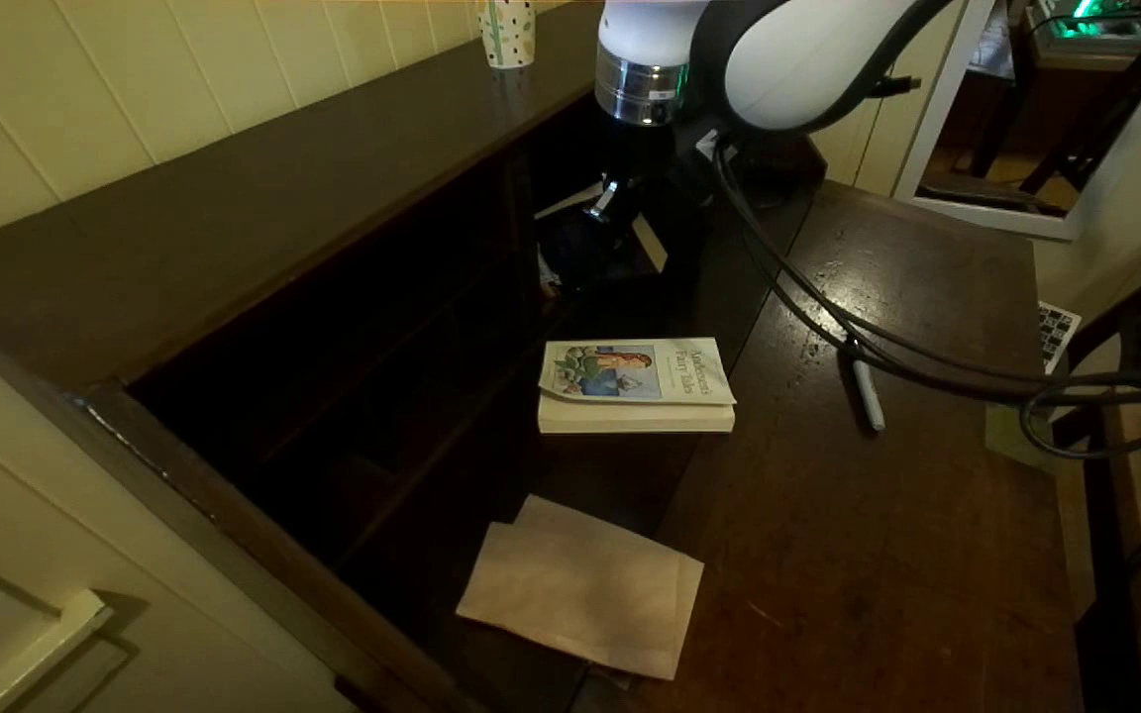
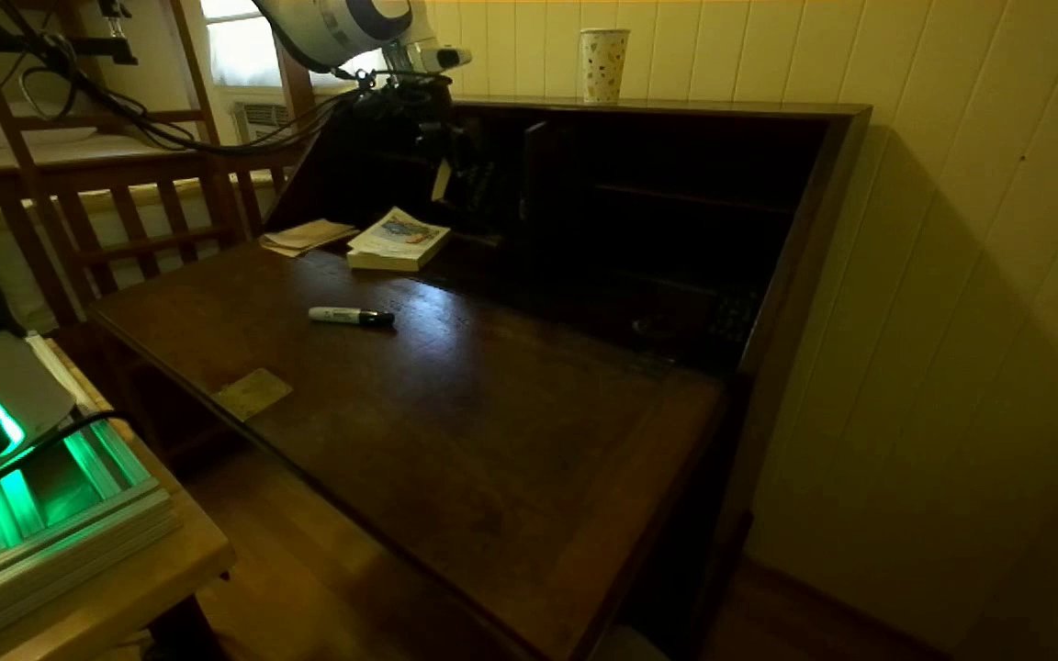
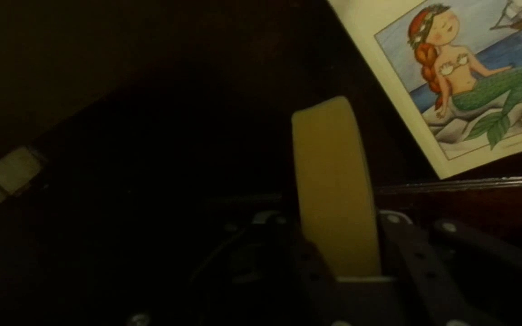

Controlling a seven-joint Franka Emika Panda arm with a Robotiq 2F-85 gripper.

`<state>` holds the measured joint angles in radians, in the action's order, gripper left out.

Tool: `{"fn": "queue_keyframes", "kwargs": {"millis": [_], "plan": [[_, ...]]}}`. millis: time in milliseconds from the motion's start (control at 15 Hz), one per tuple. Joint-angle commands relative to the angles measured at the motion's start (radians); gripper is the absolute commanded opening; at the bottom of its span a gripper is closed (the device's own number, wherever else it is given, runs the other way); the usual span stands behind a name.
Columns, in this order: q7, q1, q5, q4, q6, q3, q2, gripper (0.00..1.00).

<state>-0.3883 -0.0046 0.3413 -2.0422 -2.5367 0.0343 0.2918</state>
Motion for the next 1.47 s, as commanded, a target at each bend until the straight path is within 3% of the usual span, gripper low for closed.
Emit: {"fn": "queue_keyframes", "kwargs": {"millis": [0,600,1067,1400], "plan": [[0.092,0.036,-0.04,-0.04,0.12,0.001,-0.024,0.08],[0.21,0.069,-0.023,-0.018,0.297,-0.022,-0.058,0.08],[0.321,0.081,0.027,-0.013,0.339,-0.035,-0.089,0.08],[0.351,0.116,0.144,-0.015,0.315,-0.05,-0.082,0.08]]}}
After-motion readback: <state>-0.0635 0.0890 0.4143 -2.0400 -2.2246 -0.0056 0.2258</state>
